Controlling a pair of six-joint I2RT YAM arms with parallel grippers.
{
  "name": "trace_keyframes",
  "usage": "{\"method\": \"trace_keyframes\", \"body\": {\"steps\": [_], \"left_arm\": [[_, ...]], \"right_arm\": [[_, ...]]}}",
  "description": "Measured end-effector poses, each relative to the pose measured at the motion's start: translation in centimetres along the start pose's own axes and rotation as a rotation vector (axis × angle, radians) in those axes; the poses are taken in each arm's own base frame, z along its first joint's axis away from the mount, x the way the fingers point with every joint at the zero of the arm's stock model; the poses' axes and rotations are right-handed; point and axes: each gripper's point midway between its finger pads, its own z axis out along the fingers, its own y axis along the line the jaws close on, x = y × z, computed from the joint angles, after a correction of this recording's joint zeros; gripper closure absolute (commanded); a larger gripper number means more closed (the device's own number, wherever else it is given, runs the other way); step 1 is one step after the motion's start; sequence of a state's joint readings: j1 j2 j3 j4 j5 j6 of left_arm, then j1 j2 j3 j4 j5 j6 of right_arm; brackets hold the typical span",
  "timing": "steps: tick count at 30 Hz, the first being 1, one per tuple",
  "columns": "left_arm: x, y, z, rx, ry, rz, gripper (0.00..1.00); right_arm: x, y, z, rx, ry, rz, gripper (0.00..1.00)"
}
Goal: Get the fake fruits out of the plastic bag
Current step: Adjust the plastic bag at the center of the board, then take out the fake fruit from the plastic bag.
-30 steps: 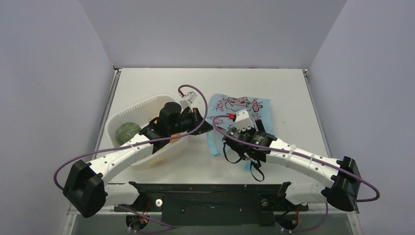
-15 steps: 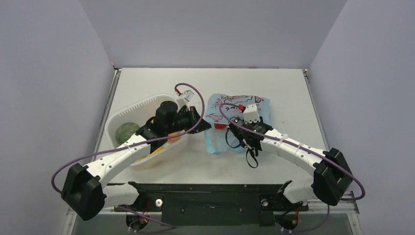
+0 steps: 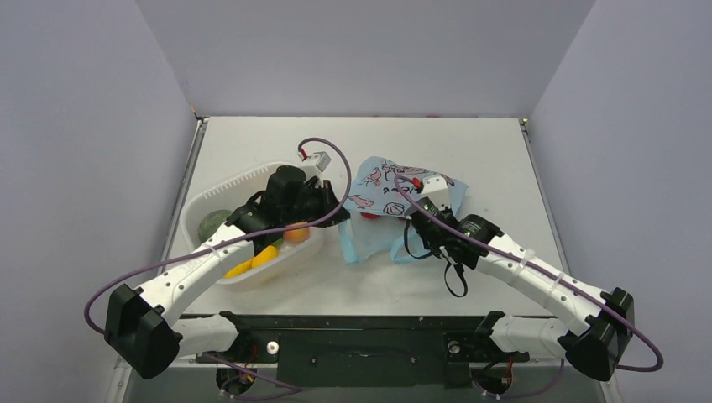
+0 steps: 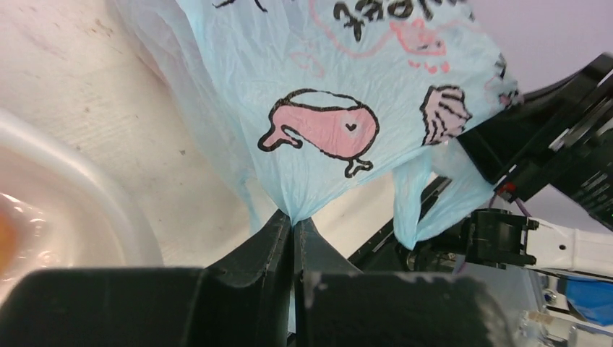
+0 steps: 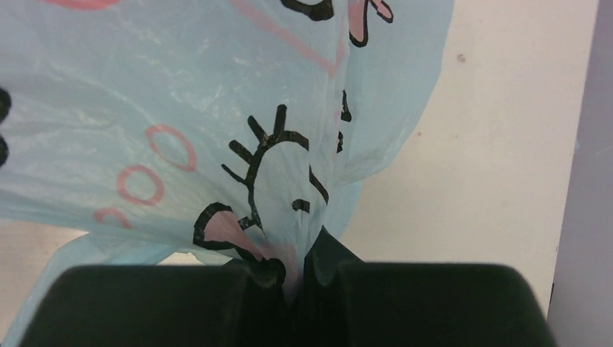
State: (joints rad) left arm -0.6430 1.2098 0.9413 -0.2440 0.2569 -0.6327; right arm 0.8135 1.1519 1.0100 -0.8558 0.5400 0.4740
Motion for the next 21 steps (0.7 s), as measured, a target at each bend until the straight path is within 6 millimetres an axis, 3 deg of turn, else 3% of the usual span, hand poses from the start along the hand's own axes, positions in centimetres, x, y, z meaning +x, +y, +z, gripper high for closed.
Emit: {"method": "trace_keyframes", "body": {"steps": [2,4,6,10,13,17,21], "left_arm": [[-1.2,-0.1,-0.5,-0.032,-0.012,0.036,0.90],[-2.2,-0.5,-0.8,-0.045,-0.027,0.066,0.63],[-2.7,-0.6,-1.2,-0.055,-0.035,0.082,0.50],[-2.3,-0.9,-1.9,-0.040,-0.021,0.070,0.34],[-1.8,-2.7,-3.5,0.048,-0.028,0.049,0.32],[-0.8,-7.5,-7.1,0.231,-0.056,0.053,0.35],[2.0,-13.3,-9.1,0.415,-0.044,0.105,0.52]], "right_arm": [[0.8,0.5,-0.3,-0.034,0.028,-0.018,1.00],[1.2,0.7,-0.6,-0.060,0.039,-0.024,1.00],[1.4,0.7,-1.0,-0.081,0.043,-0.027,1.00],[1.4,1.0,-1.7,-0.126,0.038,-0.021,1.00],[1.5,1.3,-1.8,-0.148,0.045,-0.023,1.00],[1.7,1.7,-1.9,-0.170,0.054,-0.026,1.00],[1.8,2.0,-2.0,-0.190,0.060,-0.028,1.00]]}}
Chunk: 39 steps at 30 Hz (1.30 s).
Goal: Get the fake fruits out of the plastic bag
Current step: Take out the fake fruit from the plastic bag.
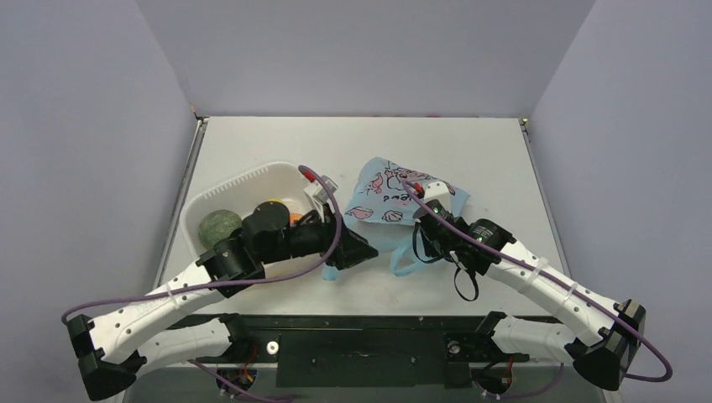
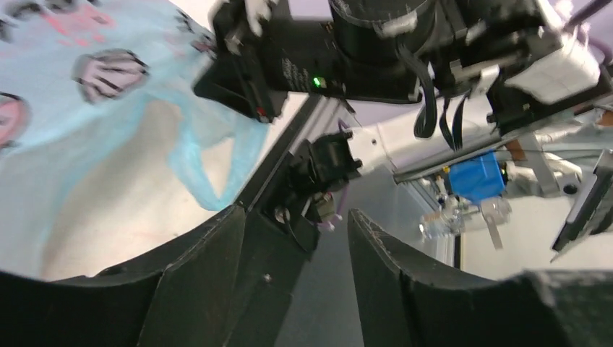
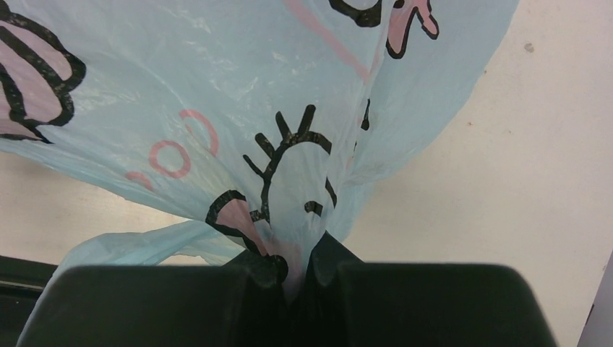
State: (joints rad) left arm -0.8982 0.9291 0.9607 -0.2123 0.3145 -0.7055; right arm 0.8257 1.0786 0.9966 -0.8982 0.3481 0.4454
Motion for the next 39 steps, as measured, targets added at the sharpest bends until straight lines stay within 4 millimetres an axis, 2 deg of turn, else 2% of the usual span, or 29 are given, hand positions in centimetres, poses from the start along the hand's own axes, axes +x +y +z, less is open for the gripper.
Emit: {"method": "trace_keyframes", "body": {"steps": [2,4,7,10,18,24,31,34,39], "left_arm": [[1.8,-1.3,0.9,0.026,0.015,0.008,0.62],[3.7,-1.0,2.3,-0.009,0.021,0.009,0.68],[6.1,1.6,4.3,-0.129,0.013,0.024,0.70],[7.1,4.6,5.8,-0.258,-0.028,0.046,0.77],[6.2,9.8,8.8,-0.476,-0.172,0.074,0.81],[5.9,12.0,10.4,-0.555,-0.248,0.080,0.80],[6.0,14.0,13.1,-0.592,-0.277,0.075,0.70],[5.7,15.6,13.9,-0.618,-0.283,0.060,0.68],[5.0,19.1,15.1,-0.658,-0.293,0.014,0.54]], "right_arm": [[0.0,0.1,0.0,-0.006,0.002,0.000,1.00],[0.1,0.2,0.0,-0.012,0.004,0.000,1.00],[0.0,0.2,-0.2,-0.019,-0.001,0.004,1.00],[-0.2,0.1,-0.6,-0.026,-0.017,0.012,1.00],[0.5,-0.3,-1.1,-0.042,-0.039,0.026,1.00],[0.6,-0.1,-1.2,-0.059,-0.040,0.029,1.00],[0.7,0.1,-1.3,-0.071,-0.036,0.033,1.00],[0.7,0.2,-1.3,-0.076,-0.034,0.035,1.00],[0.9,0.5,-1.1,-0.082,-0.017,0.033,1.00]]}}
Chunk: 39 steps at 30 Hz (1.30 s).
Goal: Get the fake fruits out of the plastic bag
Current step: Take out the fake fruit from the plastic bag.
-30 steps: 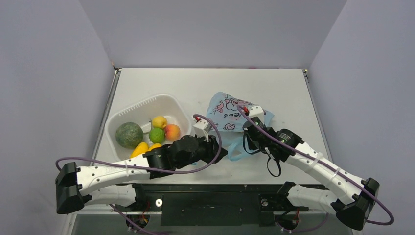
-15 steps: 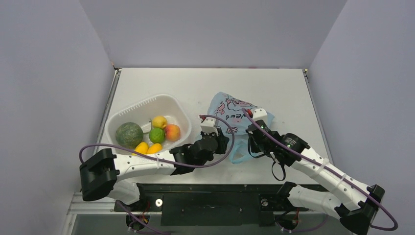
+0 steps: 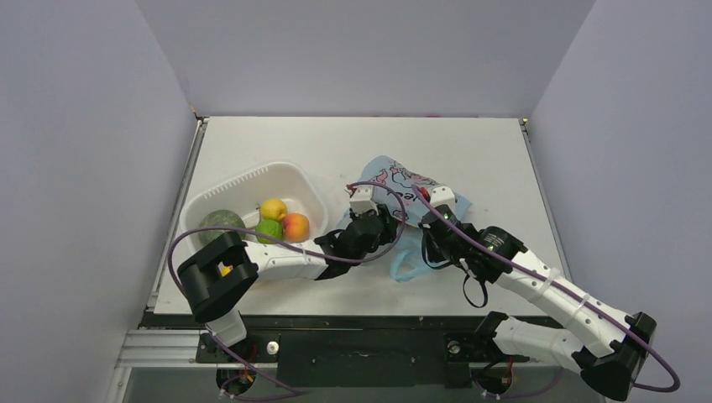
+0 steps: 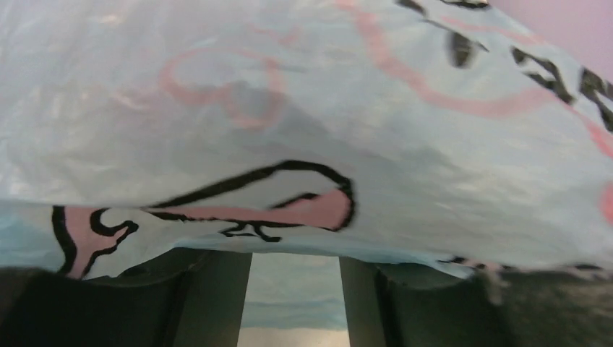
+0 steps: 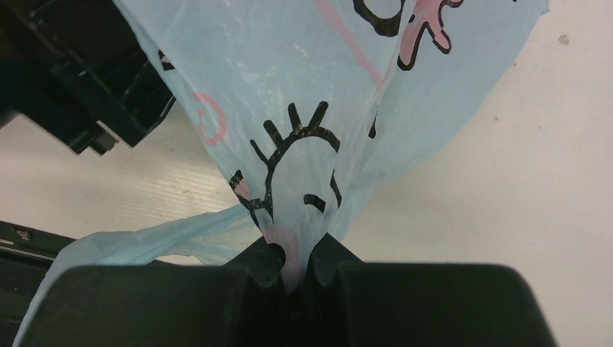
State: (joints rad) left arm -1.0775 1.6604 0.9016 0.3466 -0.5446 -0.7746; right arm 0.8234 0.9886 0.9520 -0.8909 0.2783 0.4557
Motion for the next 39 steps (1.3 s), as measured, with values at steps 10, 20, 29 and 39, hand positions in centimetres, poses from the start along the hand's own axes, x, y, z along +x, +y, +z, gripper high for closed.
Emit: {"method": "trace_keyframes", "body": {"steps": [10,20,29,39], "left_arm": [[0.5,1.5,3.4,-0.030,0.014,-0.069,0.34],[0.1,1.3,5.3,-0.024,-0.037,-0.094,0.36],[-1.2,1.9,6.8,-0.035,-0.183,-0.373,0.37],[-0.6,2.8,7.5,-0.116,-0.330,-0.506,0.47]], "right_arm": [[0.0,0.2,0.3,-0.004,0.016,0.000,1.00],[0.0,0.5,0.3,-0.020,0.019,0.002,1.00],[0.0,1.1,-0.1,-0.057,0.016,0.012,1.00],[-0.5,1.5,-0.6,-0.090,0.000,0.022,1.00]]}}
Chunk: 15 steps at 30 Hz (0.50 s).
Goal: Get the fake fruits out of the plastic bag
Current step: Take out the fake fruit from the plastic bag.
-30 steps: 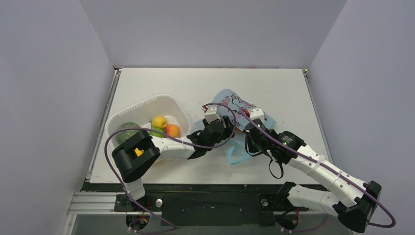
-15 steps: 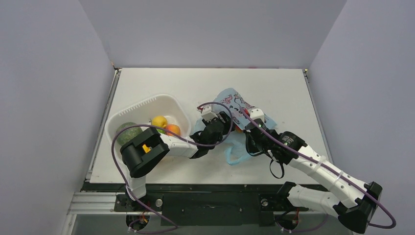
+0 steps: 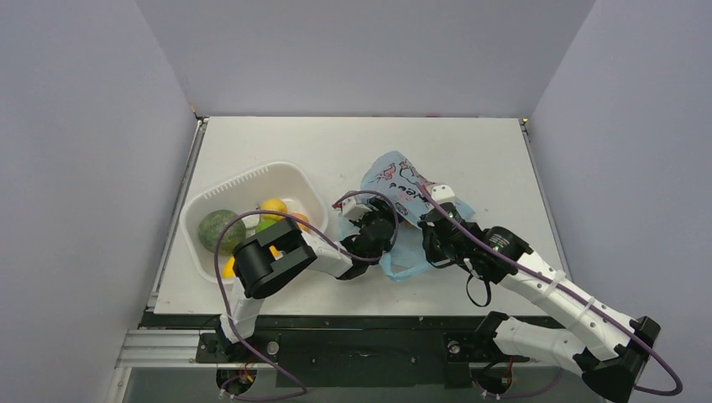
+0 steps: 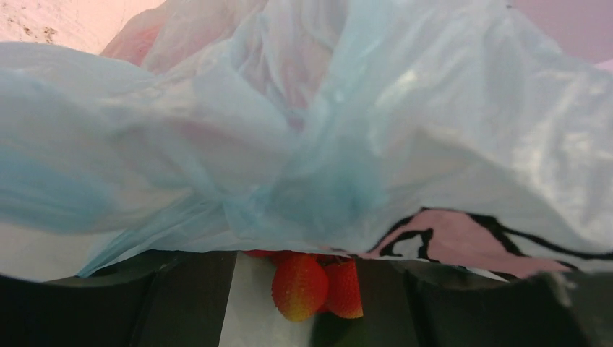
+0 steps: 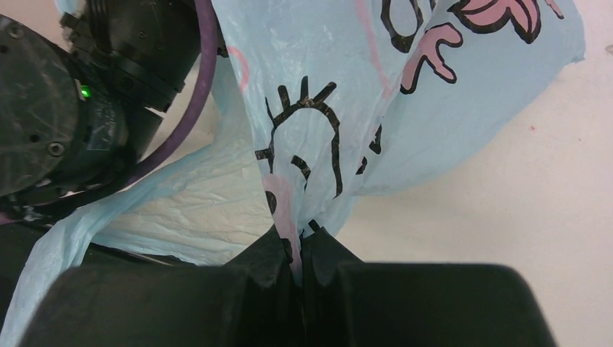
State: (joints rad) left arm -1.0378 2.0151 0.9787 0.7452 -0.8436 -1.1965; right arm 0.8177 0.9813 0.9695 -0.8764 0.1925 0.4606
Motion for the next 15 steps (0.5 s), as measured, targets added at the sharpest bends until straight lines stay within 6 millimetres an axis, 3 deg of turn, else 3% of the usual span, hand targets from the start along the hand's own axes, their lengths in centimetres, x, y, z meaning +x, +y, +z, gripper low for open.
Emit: {"method": "trace_keyframes", "body": {"steps": [7,9,13,15], "left_arm": [[0.2,0.3,1.2,0.007,-0.092,-0.097,0.51],[0.4,0.1,1.5,0.013,-0.105,-0.118,0.57],[0.1,-0.3,1.9,0.030,-0.134,-0.153,0.76],[-0.2,-0.5,2.1,0.038,-0.141,-0.163,0.91]], "right_arm": [[-0.8,0.2,-0.7,-0.015,-0.026,0.008,1.00],[-1.0,0.2,-0.9,-0.017,-0.031,0.010,1.00],[-0.9,0.1,-1.1,-0.016,-0.031,0.009,1.00],[-0.8,0.0,-1.2,-0.015,-0.030,0.008,1.00]]}}
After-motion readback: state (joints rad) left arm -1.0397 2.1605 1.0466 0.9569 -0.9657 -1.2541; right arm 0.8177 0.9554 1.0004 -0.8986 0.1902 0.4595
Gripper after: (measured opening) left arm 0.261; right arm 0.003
